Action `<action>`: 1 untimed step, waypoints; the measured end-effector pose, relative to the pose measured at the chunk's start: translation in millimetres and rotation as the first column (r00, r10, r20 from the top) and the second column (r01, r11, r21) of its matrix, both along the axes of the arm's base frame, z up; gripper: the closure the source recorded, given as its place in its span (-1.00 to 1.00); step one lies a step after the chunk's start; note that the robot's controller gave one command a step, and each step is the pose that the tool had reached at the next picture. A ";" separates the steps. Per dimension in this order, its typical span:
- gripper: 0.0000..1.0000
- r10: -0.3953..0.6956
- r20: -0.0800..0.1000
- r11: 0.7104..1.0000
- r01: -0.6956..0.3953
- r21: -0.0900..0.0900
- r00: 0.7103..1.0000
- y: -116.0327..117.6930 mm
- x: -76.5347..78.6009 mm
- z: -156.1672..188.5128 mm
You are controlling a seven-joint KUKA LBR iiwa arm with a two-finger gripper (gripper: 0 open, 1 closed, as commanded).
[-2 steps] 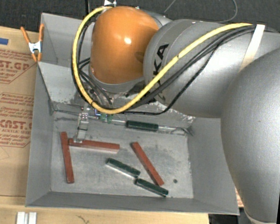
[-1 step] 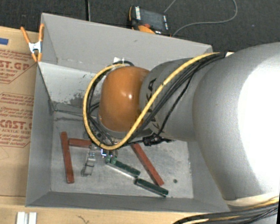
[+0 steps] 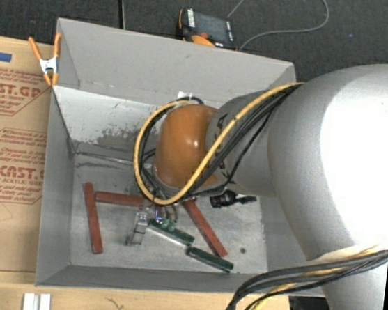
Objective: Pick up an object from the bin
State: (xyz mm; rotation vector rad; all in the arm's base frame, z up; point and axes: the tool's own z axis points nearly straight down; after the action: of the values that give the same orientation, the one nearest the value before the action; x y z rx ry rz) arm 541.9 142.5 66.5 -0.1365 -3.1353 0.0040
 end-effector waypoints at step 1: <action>1.00 0.002 0.006 1.000 -0.002 0.004 1.000 3.2 1.4 4.0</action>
Offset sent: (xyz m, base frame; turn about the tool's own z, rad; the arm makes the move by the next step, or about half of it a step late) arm 0.0000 0.0000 0.0000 0.0000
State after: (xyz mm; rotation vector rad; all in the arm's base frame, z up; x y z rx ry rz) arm 543.3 145.7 70.5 -0.1335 -3.1416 -0.0031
